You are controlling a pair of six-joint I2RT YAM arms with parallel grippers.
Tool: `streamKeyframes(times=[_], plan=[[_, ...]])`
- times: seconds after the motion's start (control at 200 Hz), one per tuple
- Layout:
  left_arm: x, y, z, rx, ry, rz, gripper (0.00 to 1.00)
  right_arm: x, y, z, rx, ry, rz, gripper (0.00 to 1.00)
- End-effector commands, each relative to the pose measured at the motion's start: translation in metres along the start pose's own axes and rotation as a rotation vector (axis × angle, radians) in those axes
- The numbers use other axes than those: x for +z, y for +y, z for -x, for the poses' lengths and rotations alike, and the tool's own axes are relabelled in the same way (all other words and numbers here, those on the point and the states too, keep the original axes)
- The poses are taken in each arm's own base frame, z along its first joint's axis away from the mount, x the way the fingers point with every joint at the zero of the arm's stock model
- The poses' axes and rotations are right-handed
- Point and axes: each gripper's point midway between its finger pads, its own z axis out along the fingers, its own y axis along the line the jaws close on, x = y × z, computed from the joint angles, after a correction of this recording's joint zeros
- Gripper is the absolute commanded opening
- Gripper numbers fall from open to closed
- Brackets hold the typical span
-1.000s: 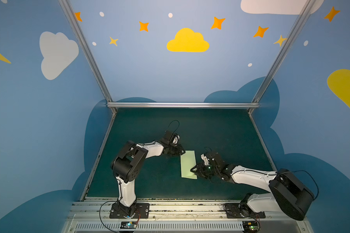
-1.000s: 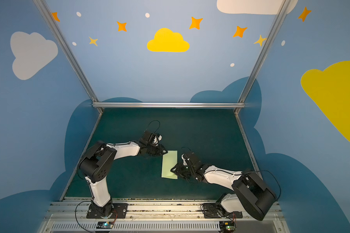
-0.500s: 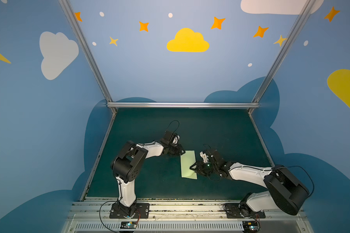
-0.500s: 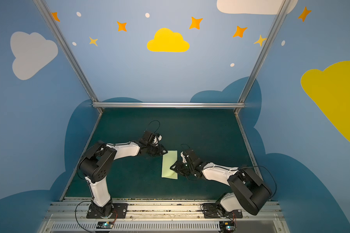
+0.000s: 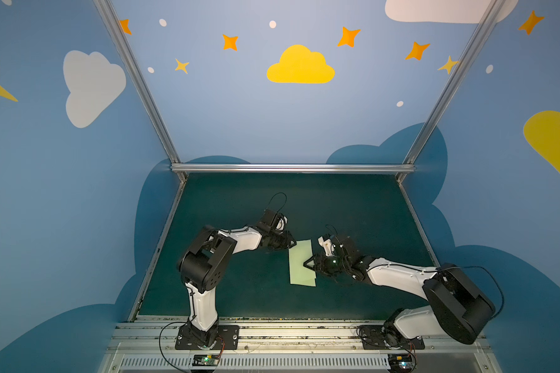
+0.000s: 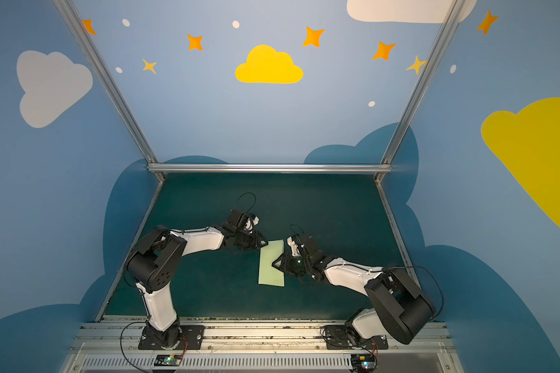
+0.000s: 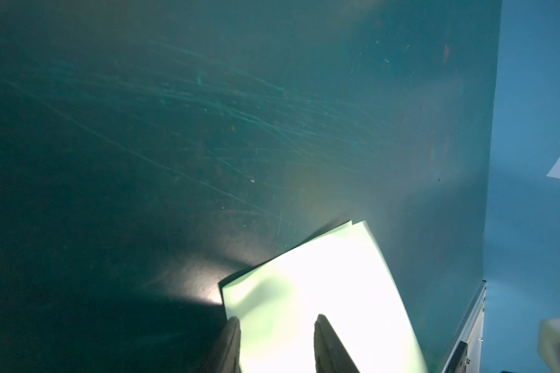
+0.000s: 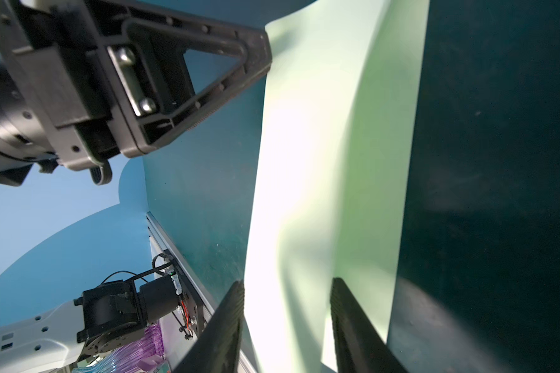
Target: Fold a paper plane with a square sheet of paper (fold left side to right side)
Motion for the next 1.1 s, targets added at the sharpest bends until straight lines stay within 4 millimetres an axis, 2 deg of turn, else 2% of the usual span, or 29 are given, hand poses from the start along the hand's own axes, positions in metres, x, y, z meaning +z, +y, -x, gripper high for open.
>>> streamKeyframes(times=[0.0,0.21,0.516,0.811,1.091], plan=[[0.009,0.032,-0.037,-0.061,0.113,0.091,0.40,0.001,0.005,0.002,-0.014,0.009,0.020,0.41],[0.008,0.030,-0.036,-0.060,0.110,0.089,0.40,-0.001,-0.010,-0.015,0.059,0.026,0.026,0.37],[0.007,0.030,-0.036,-0.060,0.107,0.090,0.40,-0.005,-0.015,-0.044,0.067,0.065,0.023,0.26],[0.006,0.030,-0.036,-0.060,0.108,0.092,0.40,-0.008,-0.024,-0.053,0.085,0.074,-0.009,0.15],[0.001,0.024,-0.034,-0.054,0.096,0.077,0.40,-0.009,-0.031,-0.056,0.110,0.078,-0.040,0.00]])
